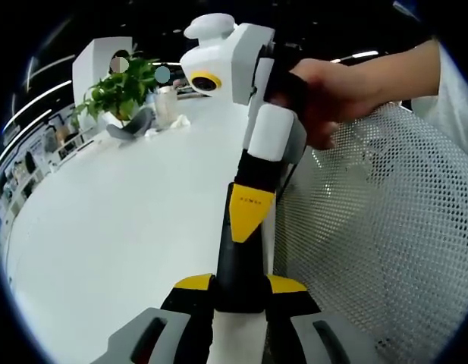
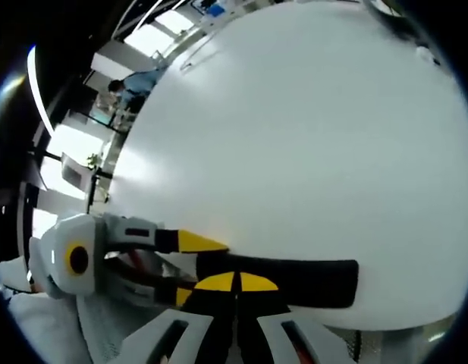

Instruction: Press the specified remote control buttons in sequence, fully releasing each button before pressing the next.

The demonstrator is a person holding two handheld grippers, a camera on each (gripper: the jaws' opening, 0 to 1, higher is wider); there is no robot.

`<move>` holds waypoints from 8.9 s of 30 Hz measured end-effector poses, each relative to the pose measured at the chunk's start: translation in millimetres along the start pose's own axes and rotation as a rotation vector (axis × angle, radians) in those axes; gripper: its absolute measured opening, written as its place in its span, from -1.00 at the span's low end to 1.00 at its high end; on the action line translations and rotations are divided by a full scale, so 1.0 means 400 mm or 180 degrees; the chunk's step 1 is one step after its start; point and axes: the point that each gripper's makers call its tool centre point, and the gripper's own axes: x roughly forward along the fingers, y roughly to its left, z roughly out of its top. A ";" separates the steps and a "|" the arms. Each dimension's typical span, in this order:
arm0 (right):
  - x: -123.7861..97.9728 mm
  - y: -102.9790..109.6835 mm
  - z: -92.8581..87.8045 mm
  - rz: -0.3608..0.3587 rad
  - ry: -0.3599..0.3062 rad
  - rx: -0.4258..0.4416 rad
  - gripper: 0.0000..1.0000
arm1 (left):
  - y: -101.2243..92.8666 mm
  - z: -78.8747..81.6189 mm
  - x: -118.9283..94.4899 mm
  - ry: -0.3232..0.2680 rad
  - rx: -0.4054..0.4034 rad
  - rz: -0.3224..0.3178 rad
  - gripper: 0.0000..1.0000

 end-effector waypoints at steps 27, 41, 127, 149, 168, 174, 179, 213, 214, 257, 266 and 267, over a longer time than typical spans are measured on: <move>0.008 -0.007 -0.004 -0.0124 0.0023 -0.0183 -1.00 | 0.002 0.000 0.003 -0.0025 -0.0045 0.0034 -0.50; 0.011 -0.003 -0.004 -0.0344 0.0044 -0.0621 -1.00 | 0.003 0.004 0.012 0.0146 -0.0097 0.0087 -0.50; -0.412 -0.044 0.208 -0.1392 -0.2738 -0.1697 0.69 | 0.249 -0.021 -0.009 0.1163 -0.0209 0.0193 -0.52; -0.398 -0.050 0.202 -0.1453 -0.2632 -0.1705 0.62 | 0.349 -0.015 0.002 0.1264 -0.0213 0.0100 -0.52; -0.390 -0.059 0.198 -0.1469 -0.2557 -0.1684 0.54 | 0.425 0.000 0.011 0.1388 -0.0170 0.0048 -0.52; -0.389 -0.060 0.196 -0.1478 -0.2545 -0.1691 0.51 | 0.441 -0.001 0.015 0.1532 -0.0147 0.0024 -0.52; -0.389 -0.061 0.196 -0.1493 -0.2541 -0.1705 0.51 | 0.458 -0.001 0.018 0.1606 -0.0105 -0.0004 -0.52; -0.379 -0.068 0.192 -0.1540 -0.2442 -0.1728 0.38 | 0.593 0.011 0.034 0.1963 0.0018 -0.0093 -0.53; -0.379 -0.068 0.192 -0.1550 -0.2440 -0.1736 0.38 | 0.597 0.011 0.036 0.1991 0.0012 -0.0094 -0.53; -0.364 -0.084 0.193 -0.1606 -0.2320 -0.1724 0.30 | 0.771 0.018 0.051 0.2278 0.0154 -0.0194 -0.53; -0.358 -0.089 0.193 -0.1617 -0.2275 -0.1717 0.28 | 0.798 0.019 0.052 0.2258 0.0150 -0.0191 -0.53; -0.357 -0.089 0.193 -0.1616 -0.2271 -0.1721 0.28 | 0.799 0.019 0.052 0.2238 0.0143 -0.0184 -0.53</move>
